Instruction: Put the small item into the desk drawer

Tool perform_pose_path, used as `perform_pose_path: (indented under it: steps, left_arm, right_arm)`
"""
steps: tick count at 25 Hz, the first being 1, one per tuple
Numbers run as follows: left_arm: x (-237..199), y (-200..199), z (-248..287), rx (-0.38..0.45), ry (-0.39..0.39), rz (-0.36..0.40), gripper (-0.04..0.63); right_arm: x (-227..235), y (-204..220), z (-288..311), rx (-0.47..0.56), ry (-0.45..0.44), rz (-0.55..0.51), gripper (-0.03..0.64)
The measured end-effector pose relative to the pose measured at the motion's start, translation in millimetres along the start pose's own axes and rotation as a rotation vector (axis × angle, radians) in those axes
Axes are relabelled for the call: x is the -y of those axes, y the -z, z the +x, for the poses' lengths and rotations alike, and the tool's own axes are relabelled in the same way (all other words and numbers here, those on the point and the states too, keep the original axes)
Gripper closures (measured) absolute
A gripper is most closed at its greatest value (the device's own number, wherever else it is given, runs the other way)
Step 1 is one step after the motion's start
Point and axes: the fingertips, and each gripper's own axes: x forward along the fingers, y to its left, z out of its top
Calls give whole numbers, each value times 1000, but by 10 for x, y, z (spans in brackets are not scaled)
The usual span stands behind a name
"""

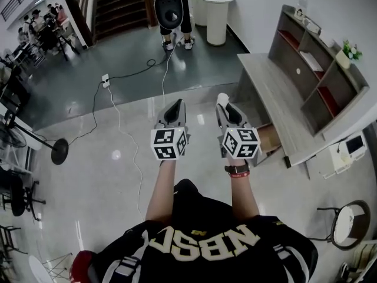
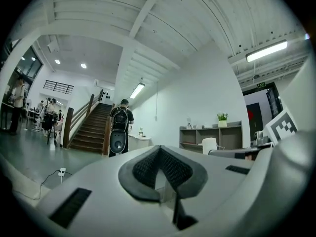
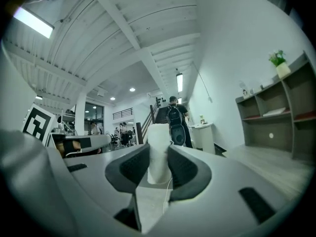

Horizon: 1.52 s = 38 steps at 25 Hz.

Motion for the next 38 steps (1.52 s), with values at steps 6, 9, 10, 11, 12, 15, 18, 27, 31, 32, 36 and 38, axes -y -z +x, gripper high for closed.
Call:
perform_pose_path:
  steps: [6,9,10,11,12,15,18,27,31,32,36,38]
  left_arm:
    - [66,98,369,4,46,-32,581]
    - [124,168,715,5,80,-35,581]
    - [143,203,858,3,93,-36,581]
    - [154,243,1007,0,106,-39,581]
    - [154,286,1161,-1,120,-44,581]
    - [136,419,1654,-8,172,-56,581]
    - [127,522,2243,-28,236,-65,581]
    - [808,741,3917,-106,519,-123,581]
    - [1467,887,4334,-143,685,-116,581]
    - [1641,906,4400,-147,727,-117,581]
    - [2358,1014,4550,-165,885,-117,581]
    - [2708,1084,4557,-175,967,-112,581]
  right_arm:
    - [284,14,226,16,21,25,491]
    - [542,12,401,14,41,21,491]
    - [646,5,469,15,51,18,491]
    - [753,4,547,15,62,17,491]
    - [861,10,636,16,74,17,491]
    - [1184,52,956,15,115,28,491]
    - [1530,55,1321,7,161,60,491]
    - [2681,-280,1609,10,407,58,491]
    - [3225,-367,1382,25,557,63,491]
    - [3346,-388,1300,29,594,64,491]
    - [3816,-443,925,52,728,73,491]
    - [4021,-441,706,74,798,87,491]
